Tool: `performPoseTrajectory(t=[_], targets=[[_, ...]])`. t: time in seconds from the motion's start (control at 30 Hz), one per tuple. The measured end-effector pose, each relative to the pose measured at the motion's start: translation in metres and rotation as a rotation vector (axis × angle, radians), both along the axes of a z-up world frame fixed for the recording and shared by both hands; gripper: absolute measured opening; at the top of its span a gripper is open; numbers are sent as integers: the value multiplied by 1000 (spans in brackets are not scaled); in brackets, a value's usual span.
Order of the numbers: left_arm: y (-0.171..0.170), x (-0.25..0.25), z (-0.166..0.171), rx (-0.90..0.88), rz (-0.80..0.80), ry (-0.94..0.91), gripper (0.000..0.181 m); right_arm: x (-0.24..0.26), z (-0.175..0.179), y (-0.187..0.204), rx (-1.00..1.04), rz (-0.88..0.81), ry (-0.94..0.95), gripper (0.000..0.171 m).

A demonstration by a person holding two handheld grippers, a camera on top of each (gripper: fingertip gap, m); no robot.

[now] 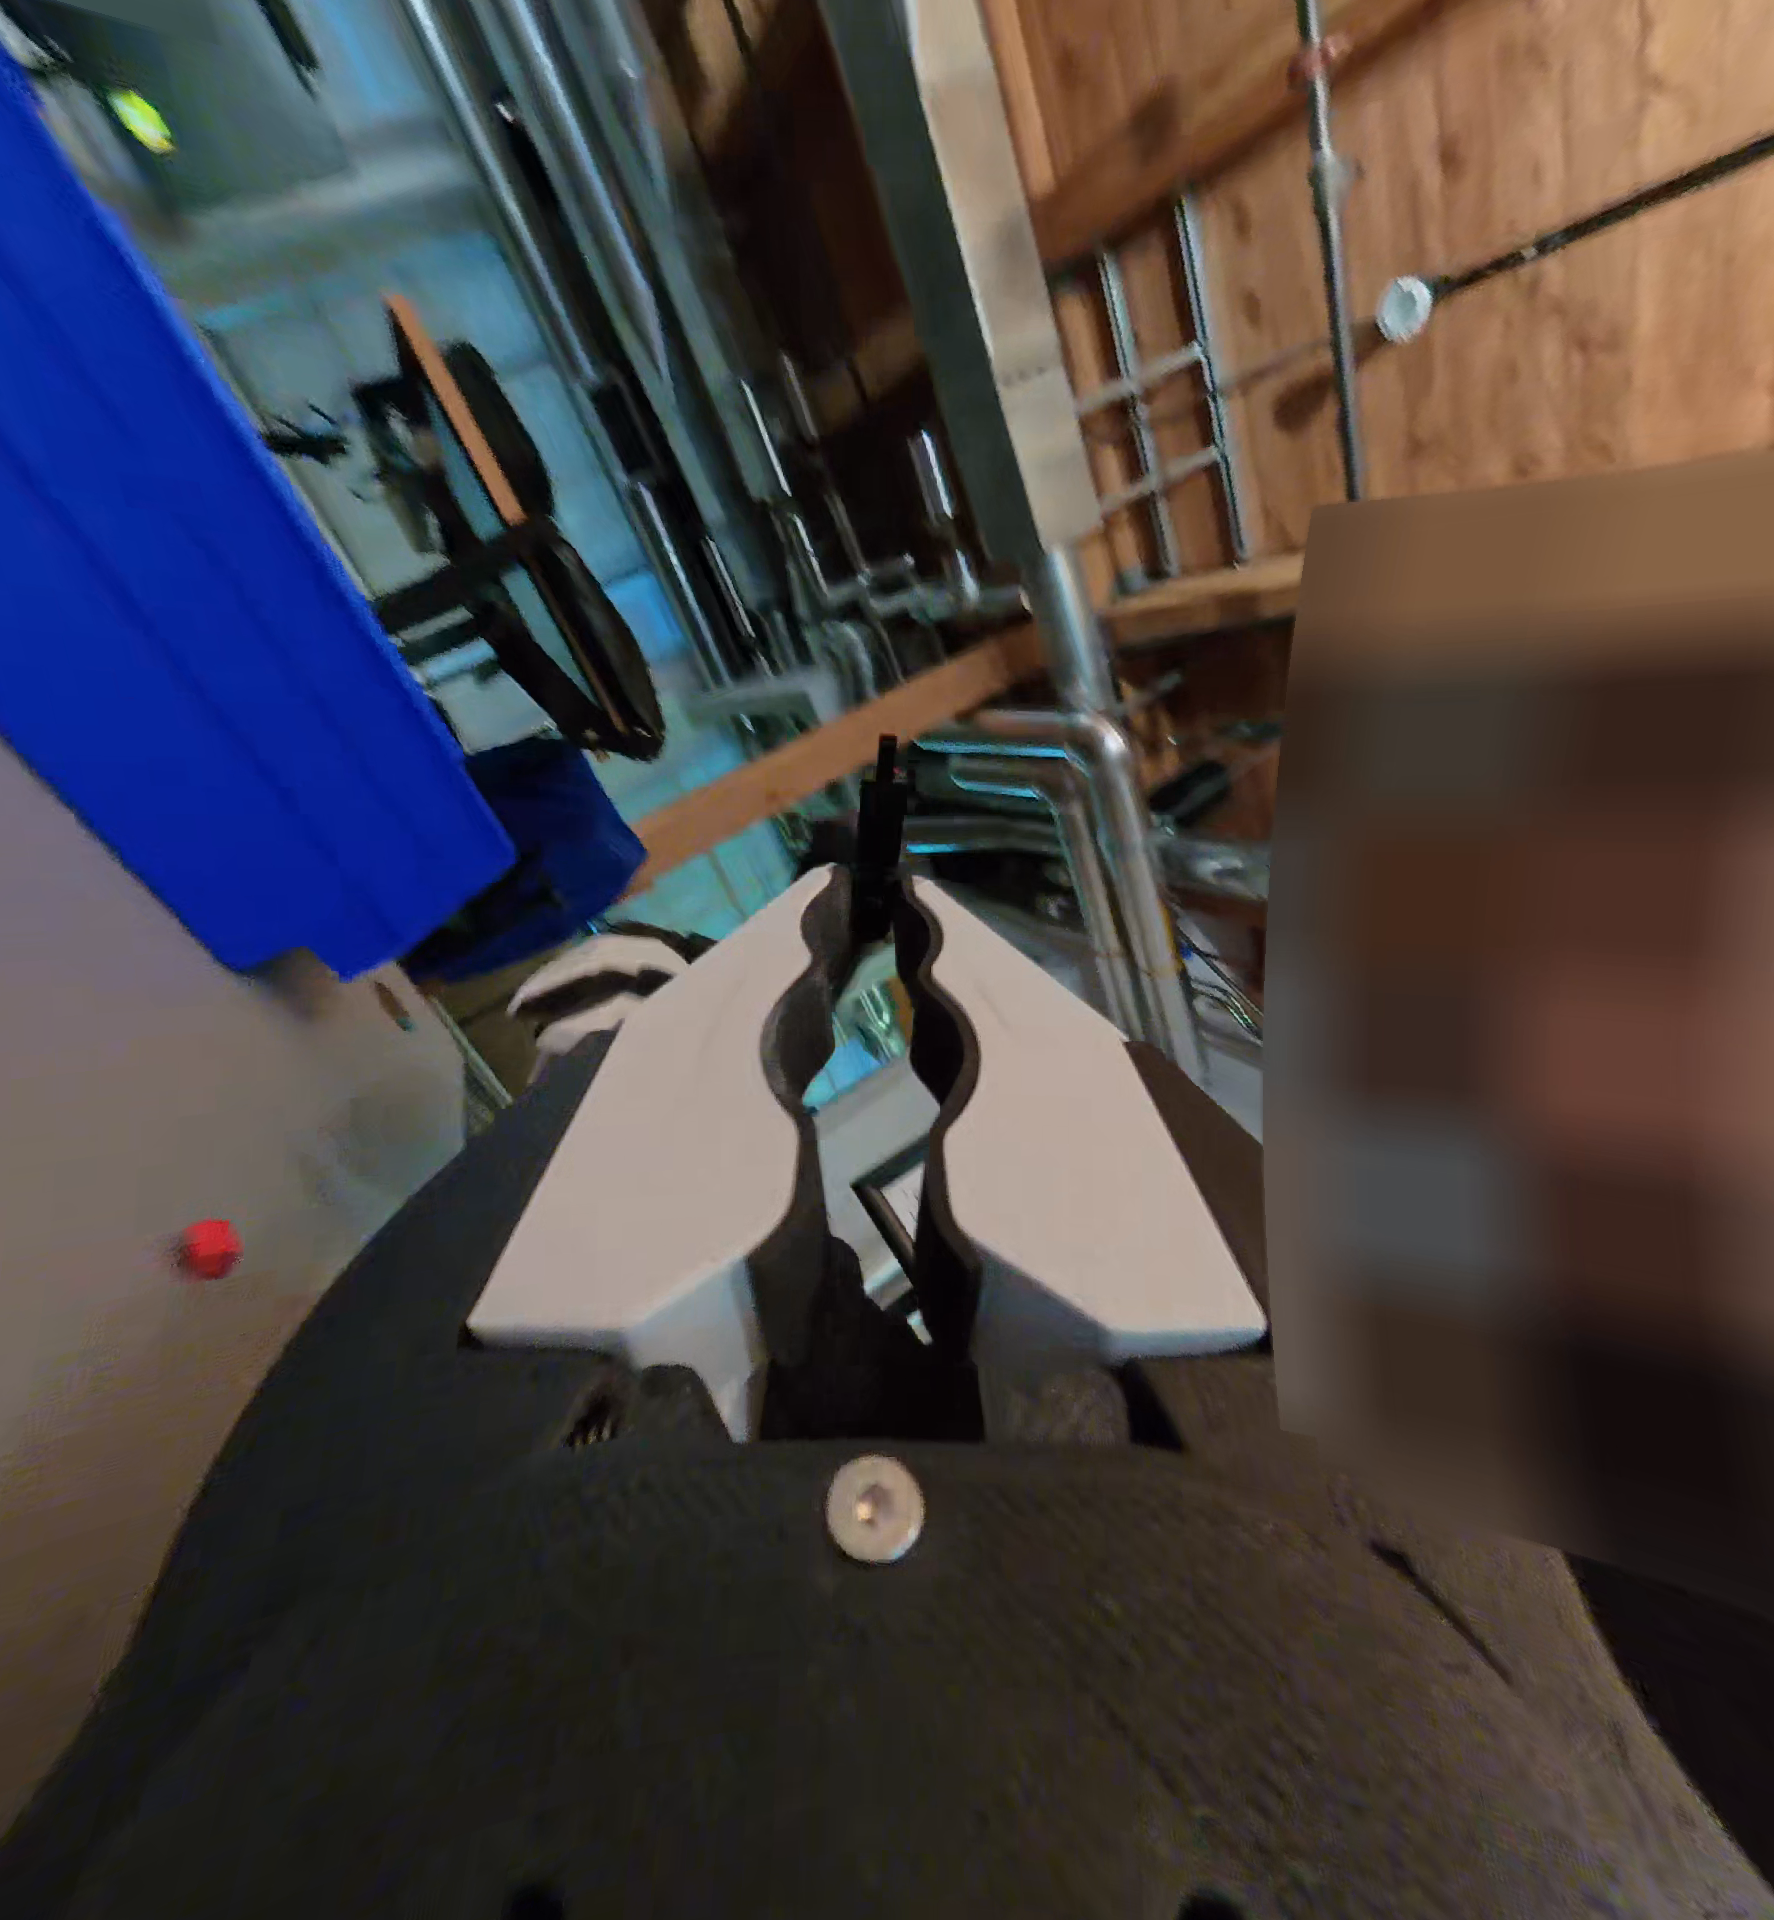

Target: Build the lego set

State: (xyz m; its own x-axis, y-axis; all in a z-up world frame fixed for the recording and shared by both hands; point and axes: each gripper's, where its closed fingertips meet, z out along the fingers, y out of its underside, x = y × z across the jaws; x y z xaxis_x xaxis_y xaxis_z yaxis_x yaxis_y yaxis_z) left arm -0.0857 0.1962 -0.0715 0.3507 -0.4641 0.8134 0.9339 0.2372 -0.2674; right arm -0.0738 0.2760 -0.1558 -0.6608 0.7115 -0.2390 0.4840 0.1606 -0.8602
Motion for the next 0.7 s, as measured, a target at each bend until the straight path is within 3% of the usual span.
performPoseTrajectory(t=[0.23,0.6,0.7], targets=[[0,-15,-18,-84,85,-65,6,9,-65,-19,356,116,-77,14],[1,-14,-16,-74,79,-57,6,2,-73,-21,323,104,-114,9],[1,-12,-14,-62,73,-46,7,2,-59,-28,261,104,-89,6]])
